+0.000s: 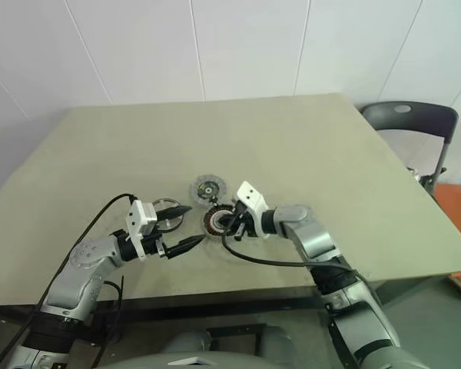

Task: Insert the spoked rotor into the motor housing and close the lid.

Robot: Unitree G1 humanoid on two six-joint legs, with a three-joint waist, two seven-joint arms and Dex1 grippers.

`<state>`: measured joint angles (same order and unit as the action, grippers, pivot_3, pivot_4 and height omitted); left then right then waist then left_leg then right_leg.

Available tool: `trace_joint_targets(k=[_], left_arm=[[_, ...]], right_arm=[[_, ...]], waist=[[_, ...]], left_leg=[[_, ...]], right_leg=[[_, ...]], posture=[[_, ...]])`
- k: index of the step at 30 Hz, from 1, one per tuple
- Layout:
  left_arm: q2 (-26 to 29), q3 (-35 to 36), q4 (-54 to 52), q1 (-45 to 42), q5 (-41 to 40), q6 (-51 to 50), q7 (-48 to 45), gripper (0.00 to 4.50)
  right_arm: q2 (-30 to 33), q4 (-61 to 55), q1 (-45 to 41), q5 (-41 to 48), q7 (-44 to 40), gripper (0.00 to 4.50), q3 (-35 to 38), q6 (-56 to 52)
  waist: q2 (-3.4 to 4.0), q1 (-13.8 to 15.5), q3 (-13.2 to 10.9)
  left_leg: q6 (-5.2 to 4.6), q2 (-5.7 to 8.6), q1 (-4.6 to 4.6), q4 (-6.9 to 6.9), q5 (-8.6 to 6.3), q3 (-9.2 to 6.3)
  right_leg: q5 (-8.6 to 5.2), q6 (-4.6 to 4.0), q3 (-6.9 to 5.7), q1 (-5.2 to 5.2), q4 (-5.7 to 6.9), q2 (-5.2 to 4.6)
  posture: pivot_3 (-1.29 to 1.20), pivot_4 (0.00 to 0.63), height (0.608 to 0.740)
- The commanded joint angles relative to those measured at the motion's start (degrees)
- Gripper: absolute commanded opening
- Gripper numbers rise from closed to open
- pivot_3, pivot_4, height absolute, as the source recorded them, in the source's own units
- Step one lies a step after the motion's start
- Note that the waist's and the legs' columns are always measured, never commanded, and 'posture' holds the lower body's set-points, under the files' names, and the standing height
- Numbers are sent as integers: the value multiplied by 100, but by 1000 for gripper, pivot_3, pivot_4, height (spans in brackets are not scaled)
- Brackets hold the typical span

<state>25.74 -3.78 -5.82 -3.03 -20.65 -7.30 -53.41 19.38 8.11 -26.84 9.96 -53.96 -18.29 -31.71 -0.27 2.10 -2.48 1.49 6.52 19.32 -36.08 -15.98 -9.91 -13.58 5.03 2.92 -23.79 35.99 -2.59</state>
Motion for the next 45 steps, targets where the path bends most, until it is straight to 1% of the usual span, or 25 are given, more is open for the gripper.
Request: trace_joint_targets(k=[1,4,7,12,14,18,23,26,30,36,43,45], left_arm=[[27,25,-286,-76,-67,-64,48,4500],[28,31,-342,-66,-73,-115,63,4500],[28,32,-366,-68,-75,-147,76,4500],[30,28,-388,-91,-82,-196,89,4500],[27,31,-409,-116,-88,-236,98,4500],[29,28,-454,-128,-101,-283,113,4500],[33,37,-495,-121,-111,-331,125,4500],[34,36,-539,-122,-118,-377,136,4500],[37,41,-569,-132,-121,-416,147,4500],[21,41,-561,-129,-106,-421,148,4500],[8,43,-524,-122,-95,-379,146,4500],[5,43,-505,-110,-91,-358,137,4500]], right_arm=[[39,-125,122,-61,-113,23,-288,-164],[69,-150,144,-168,-79,23,-397,-110],[-6,-55,130,-229,112,23,-317,56],[-400,404,-173,-49,712,23,320,397],[-458,510,-263,18,787,23,462,444],[-442,610,-306,15,764,23,462,482],[-530,692,-314,-24,907,23,532,556],[-513,731,-326,-71,893,23,461,572],[-417,691,-257,-163,756,23,298,549],[-232,445,-47,-301,397,23,-91,358],[-336,431,0,-412,573,23,-145,424],[-414,513,-4,-488,765,23,-95,557]], waist=[[0,4,0],[-1,3,1],[-3,3,2],[-1,6,1],[0,15,0],[0,19,-1],[1,-17,-1],[1,-1,-1],[1,-1,-1],[1,-1,-1],[0,-8,0],[0,-11,0]], left_leg=[[0,0,-2,0,0,0],[0,0,-3,-1,0,1],[0,0,-5,-1,0,3],[0,-3,-5,-4,0,3],[0,-4,-4,-10,0,6],[0,-6,-5,-19,1,16],[0,-13,5,1,0,23],[1,-18,8,4,0,23],[2,-18,5,-4,-1,26],[2,-19,-1,-3,-1,26],[2,-20,-6,-3,-1,27],[2,-21,-6,-3,-1,27]], right_leg=[[0,0,0,2,0,0],[-1,-2,0,4,0,0],[-2,-2,0,5,-1,-1],[0,-5,-1,5,2,1],[1,-6,-1,7,3,0],[-5,-16,-5,20,2,-6],[8,1,-2,-3,-4,-4],[20,-19,-2,-12,-2,0],[7,-1,-2,-2,-2,0],[1,-10,-2,4,-3,0],[-4,-17,-2,10,-3,1],[-4,-16,-2,10,-3,2]], posture=[[0,0,740],[0,0,740],[0,0,740],[0,0,740],[0,0,740],[0,0,740],[0,0,740],[0,0,740],[0,0,740],[0,0,740],[0,0,740],[0,0,740]])
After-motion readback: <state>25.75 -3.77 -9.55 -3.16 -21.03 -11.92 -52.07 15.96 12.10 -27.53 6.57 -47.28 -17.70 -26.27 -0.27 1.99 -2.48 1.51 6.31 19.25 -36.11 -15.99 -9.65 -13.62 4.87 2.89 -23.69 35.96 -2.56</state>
